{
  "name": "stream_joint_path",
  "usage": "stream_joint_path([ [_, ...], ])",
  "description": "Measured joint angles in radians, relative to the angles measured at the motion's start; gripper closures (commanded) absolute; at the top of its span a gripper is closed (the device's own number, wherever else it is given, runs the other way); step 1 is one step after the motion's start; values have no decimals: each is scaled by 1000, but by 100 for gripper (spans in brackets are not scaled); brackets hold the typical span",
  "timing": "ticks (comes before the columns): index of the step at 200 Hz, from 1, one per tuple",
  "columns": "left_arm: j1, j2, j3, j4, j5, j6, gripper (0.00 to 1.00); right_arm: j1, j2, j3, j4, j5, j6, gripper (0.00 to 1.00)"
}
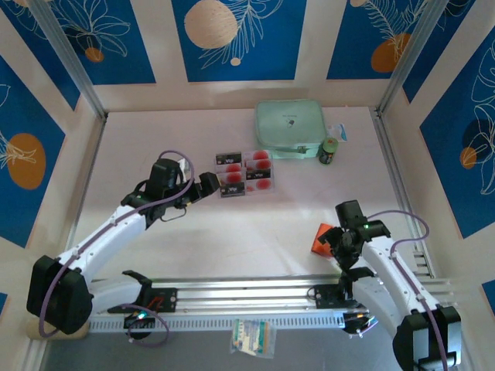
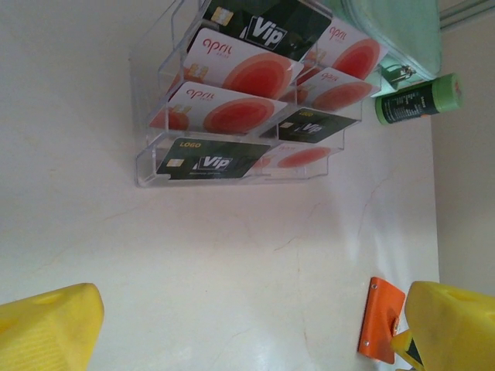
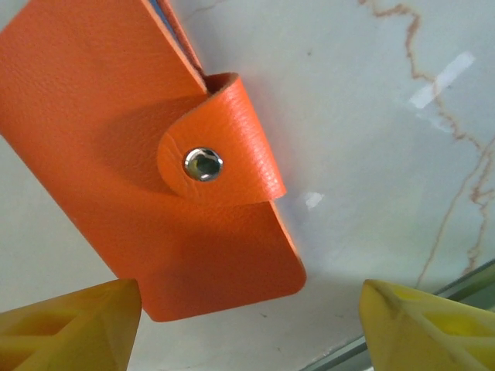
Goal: Put the credit cards into the card holder
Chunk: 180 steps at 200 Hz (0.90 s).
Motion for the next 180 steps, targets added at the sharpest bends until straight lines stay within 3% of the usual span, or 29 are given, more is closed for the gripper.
stream_joint_path([
  [69,-3,21,17,14,0,0,0,-3,-6,-15,98,-45,4,42],
  [146,-18,26,34,14,-1,0,0,-10,-8,-59,155,-74,17,100],
  [180,-22,26,37,13,-8,0,0,-16,-14,-64,174,-78,15,100],
])
